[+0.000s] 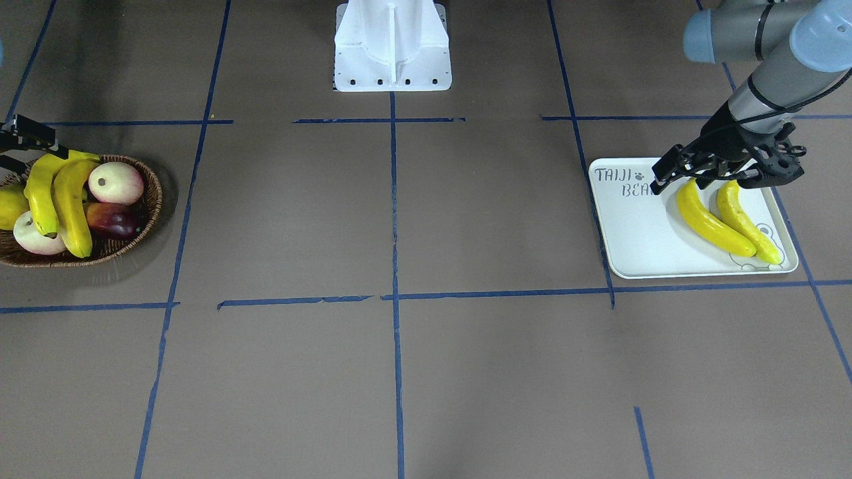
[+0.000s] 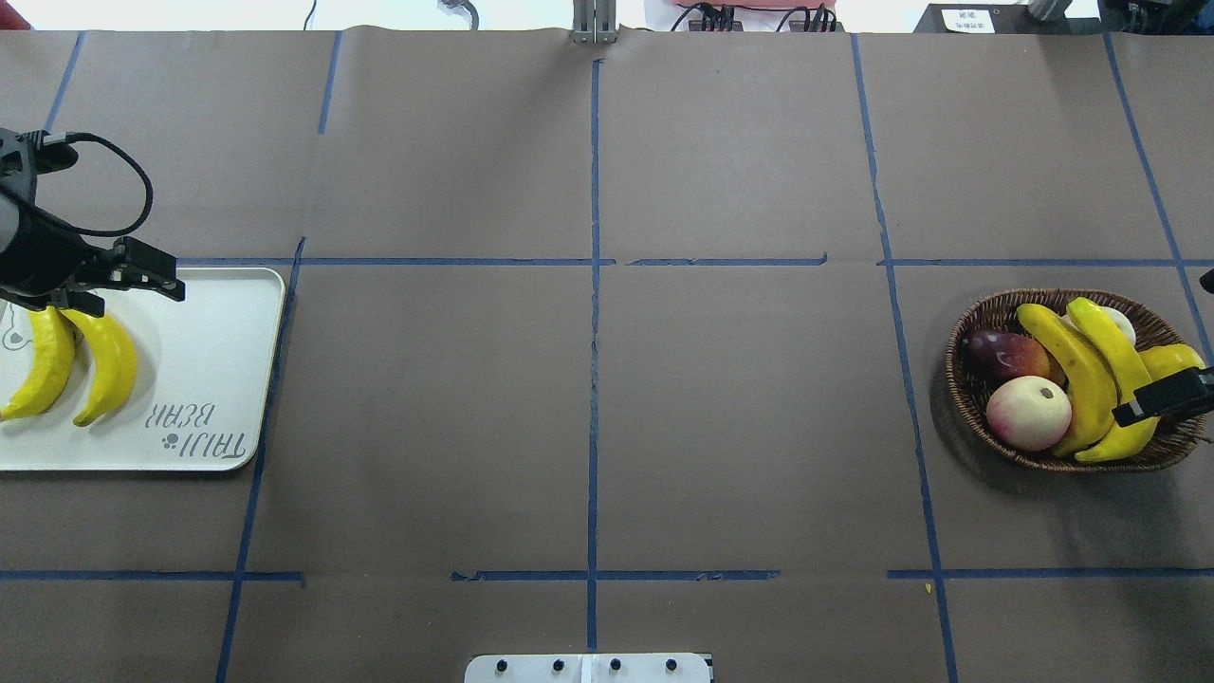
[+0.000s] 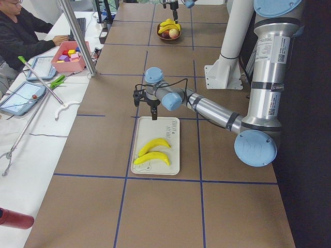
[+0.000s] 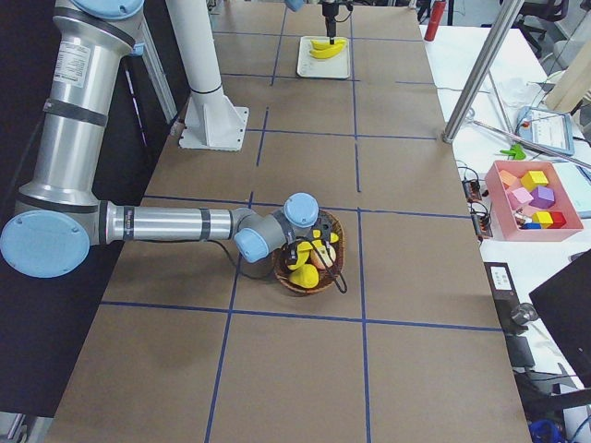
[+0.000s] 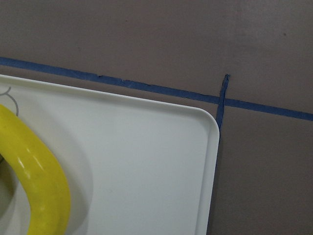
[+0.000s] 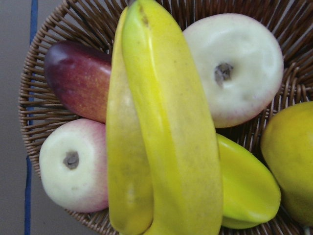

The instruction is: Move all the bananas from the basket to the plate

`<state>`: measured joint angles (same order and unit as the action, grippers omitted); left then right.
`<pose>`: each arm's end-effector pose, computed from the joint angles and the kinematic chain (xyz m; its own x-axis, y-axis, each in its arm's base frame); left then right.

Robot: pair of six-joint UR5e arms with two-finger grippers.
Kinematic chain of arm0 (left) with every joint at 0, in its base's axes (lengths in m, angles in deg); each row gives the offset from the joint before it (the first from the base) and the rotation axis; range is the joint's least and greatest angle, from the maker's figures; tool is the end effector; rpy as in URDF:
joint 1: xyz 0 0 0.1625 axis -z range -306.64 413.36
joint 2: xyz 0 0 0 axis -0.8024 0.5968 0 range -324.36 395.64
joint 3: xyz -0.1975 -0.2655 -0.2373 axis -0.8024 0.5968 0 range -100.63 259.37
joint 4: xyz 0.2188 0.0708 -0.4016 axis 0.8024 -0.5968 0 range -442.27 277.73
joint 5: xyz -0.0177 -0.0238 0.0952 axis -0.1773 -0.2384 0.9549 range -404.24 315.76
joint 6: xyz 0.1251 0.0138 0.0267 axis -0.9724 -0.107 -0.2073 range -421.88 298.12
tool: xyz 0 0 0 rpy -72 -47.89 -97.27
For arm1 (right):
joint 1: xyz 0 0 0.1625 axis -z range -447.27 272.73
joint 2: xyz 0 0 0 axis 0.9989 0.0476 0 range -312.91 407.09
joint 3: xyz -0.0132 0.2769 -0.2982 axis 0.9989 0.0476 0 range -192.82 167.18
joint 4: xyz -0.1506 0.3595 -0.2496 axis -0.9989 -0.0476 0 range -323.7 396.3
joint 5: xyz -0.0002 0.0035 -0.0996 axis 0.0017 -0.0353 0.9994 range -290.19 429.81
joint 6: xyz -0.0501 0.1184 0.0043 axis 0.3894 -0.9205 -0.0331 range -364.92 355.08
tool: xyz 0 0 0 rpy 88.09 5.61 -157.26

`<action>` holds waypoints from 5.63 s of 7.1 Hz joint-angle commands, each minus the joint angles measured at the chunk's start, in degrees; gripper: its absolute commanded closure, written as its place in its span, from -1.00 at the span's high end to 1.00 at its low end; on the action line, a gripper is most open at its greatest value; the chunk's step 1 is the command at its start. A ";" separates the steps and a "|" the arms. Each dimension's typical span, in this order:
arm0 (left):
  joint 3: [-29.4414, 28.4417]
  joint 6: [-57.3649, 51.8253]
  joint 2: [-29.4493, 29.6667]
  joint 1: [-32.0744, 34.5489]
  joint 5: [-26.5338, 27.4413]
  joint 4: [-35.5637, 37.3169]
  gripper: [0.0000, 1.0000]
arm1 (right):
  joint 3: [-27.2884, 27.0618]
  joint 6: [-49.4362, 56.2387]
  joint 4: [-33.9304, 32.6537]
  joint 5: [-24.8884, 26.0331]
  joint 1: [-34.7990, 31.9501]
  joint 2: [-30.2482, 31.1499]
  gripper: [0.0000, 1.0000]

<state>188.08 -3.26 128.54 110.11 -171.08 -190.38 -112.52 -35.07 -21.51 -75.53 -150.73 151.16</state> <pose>0.2684 -0.5118 0.4215 0.5992 -0.1539 -0.7856 0.1725 0.9831 -0.0610 -0.1832 -0.4285 0.6094 0.4900 -0.1193 0.8635 0.1723 0.9843 0.0382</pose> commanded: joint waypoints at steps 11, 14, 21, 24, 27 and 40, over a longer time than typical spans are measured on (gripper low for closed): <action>0.19 2.19 0.17 -0.50 0.36 -0.44 0.99 | -0.93 0.01 10.62 -14.14 -15.18 3.16 -1.00; -0.16 6.55 4.01 -1.02 -0.07 -0.87 0.99 | -0.50 -11.88 8.87 -16.04 -9.26 -9.95 -1.00; -7.71 36.73 21.59 -9.02 0.01 -29.44 0.98 | -1.11 -52.12 8.68 22.77 29.50 -41.30 -1.00; -11.13 37.70 29.15 -14.71 3.24 -29.36 0.99 | -1.02 -52.38 8.68 25.45 32.25 -43.16 -1.00; -14.12 39.46 33.47 -20.70 11.77 -29.27 0.98 | -1.11 -52.38 8.68 25.80 32.61 -43.16 -1.00; -16.42 38.77 34.54 -19.76 12.68 -25.87 -1.00 | -7.06 -52.21 7.80 25.28 30.16 -39.14 0.99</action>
<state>171.56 35.96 163.35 88.64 -157.35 -218.37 -117.67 -87.34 -13.64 -49.98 -119.26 109.94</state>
